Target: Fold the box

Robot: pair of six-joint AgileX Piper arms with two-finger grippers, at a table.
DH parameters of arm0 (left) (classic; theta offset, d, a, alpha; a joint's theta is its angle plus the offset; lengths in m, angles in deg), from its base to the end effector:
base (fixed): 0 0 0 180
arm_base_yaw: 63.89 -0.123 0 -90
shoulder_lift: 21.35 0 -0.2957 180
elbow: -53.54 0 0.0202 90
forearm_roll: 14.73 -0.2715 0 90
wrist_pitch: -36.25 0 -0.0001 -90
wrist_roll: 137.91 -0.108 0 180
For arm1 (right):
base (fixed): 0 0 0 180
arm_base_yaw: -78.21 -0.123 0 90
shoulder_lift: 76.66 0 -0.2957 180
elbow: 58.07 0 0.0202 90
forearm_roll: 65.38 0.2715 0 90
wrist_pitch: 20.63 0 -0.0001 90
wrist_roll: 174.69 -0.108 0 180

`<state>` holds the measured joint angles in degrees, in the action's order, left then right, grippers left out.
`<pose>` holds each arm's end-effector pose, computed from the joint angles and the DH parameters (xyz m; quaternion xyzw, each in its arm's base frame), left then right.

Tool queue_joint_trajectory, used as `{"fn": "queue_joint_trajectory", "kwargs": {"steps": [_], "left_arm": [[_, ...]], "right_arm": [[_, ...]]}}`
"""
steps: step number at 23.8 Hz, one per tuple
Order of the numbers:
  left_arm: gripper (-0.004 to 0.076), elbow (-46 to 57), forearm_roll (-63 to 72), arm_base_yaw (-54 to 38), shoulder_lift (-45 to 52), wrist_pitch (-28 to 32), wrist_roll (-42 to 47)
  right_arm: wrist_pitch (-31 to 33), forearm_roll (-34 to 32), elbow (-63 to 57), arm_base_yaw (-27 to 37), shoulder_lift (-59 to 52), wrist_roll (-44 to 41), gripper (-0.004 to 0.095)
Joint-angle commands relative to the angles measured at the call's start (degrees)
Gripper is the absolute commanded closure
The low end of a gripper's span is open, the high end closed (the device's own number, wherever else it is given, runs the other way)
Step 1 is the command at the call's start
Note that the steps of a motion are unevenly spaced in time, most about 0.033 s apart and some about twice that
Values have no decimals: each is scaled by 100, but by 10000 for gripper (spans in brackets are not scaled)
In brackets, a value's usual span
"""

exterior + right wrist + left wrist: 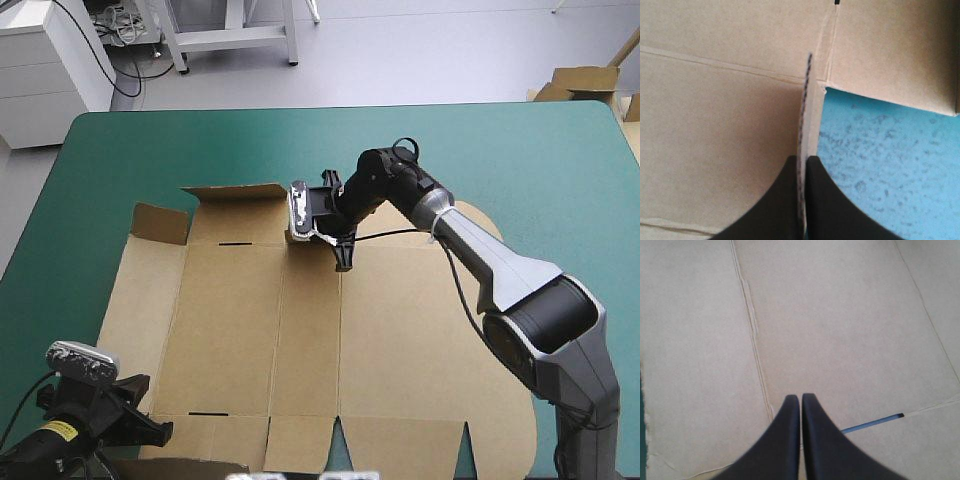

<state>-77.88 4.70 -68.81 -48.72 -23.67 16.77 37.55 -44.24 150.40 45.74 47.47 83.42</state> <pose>0.0721 -0.0250 0.2720 0.1386 0.9032 -0.0647 0.4010 0.3924 0.2890 0.2703 -0.7536 0.5937 0.0738 0.2724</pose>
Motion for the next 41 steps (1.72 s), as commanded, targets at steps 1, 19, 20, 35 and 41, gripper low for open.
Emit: {"fn": "queue_joint_trajectory", "kwargs": {"steps": [1,19,20,35,41], "left_arm": [[731,-166,178,2,-66,251,-8],[731,-66,179,2,-66,-57,28],[731,-66,179,2,-66,-57,28],[731,-66,179,2,-66,-57,28],[731,-66,179,2,-66,-57,28]], "right_arm": [[6,341,162,-178,-89,93,929],[-568,-2049,162,-105,-796,-2558,603],[-557,-2161,162,-22,-903,-2793,612],[885,-2033,-546,2642,-2552,-5532,767],[885,-1105,-2418,3662,-4017,-5703,794]]}}
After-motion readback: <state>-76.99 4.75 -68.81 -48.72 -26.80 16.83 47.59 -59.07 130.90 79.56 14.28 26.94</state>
